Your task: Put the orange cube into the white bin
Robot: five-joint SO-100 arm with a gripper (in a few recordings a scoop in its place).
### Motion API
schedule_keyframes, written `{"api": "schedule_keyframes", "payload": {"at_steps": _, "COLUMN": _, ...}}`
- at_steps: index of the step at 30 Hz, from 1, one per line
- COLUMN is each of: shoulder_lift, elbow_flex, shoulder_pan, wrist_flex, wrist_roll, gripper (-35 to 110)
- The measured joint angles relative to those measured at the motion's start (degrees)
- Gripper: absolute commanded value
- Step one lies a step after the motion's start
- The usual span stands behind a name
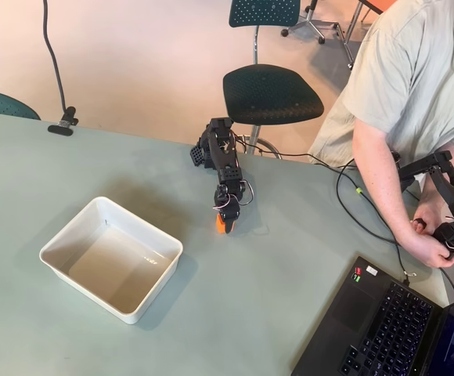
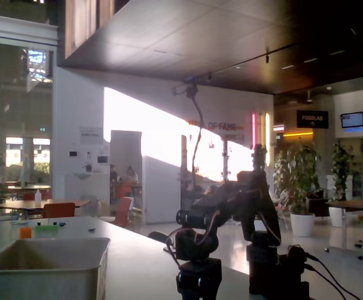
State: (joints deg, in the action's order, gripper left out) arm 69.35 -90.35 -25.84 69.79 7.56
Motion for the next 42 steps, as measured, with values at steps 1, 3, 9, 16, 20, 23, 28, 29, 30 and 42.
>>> {"api": "schedule_keyframes", "payload": {"at_steps": 1, "shoulder_lift": 0.00, "elbow_flex": 0.00, "shoulder_pan": 0.00, "wrist_flex": 0.00, "wrist_roll": 0.00, "gripper": 24}}
{"api": "schedule_keyframes", "payload": {"at_steps": 3, "shoulder_lift": 0.00, "elbow_flex": 0.00, "shoulder_pan": 0.00, "wrist_flex": 0.00, "wrist_roll": 0.00, "gripper": 24}}
{"api": "schedule_keyframes", "payload": {"at_steps": 9, "shoulder_lift": 0.00, "elbow_flex": 0.00, "shoulder_pan": 0.00, "wrist_flex": 0.00, "wrist_roll": 0.00, "gripper": 25}}
{"api": "schedule_keyframes", "payload": {"at_steps": 16, "shoulder_lift": 0.00, "elbow_flex": 0.44, "shoulder_pan": 0.26, "wrist_flex": 0.00, "wrist_roll": 0.00, "gripper": 25}}
{"api": "schedule_keyframes", "payload": {"at_steps": 20, "shoulder_lift": 2.46, "elbow_flex": 3.69, "shoulder_pan": 1.14, "wrist_flex": 0.09, "wrist_roll": 0.00, "gripper": 25}}
{"api": "schedule_keyframes", "payload": {"at_steps": 23, "shoulder_lift": 4.66, "elbow_flex": 7.29, "shoulder_pan": 1.93, "wrist_flex": 0.35, "wrist_roll": 0.00, "gripper": 25}}
{"api": "schedule_keyframes", "payload": {"at_steps": 28, "shoulder_lift": 9.14, "elbow_flex": 13.18, "shoulder_pan": 4.66, "wrist_flex": 0.44, "wrist_roll": 0.00, "gripper": 25}}
{"api": "schedule_keyframes", "payload": {"at_steps": 29, "shoulder_lift": 10.20, "elbow_flex": 14.68, "shoulder_pan": 5.45, "wrist_flex": 0.44, "wrist_roll": 0.00, "gripper": 25}}
{"api": "schedule_keyframes", "payload": {"at_steps": 30, "shoulder_lift": 11.25, "elbow_flex": 16.17, "shoulder_pan": 6.59, "wrist_flex": 0.35, "wrist_roll": 0.00, "gripper": 25}}
{"api": "schedule_keyframes", "payload": {"at_steps": 42, "shoulder_lift": 12.74, "elbow_flex": 36.21, "shoulder_pan": 23.55, "wrist_flex": -2.11, "wrist_roll": 0.00, "gripper": 25}}
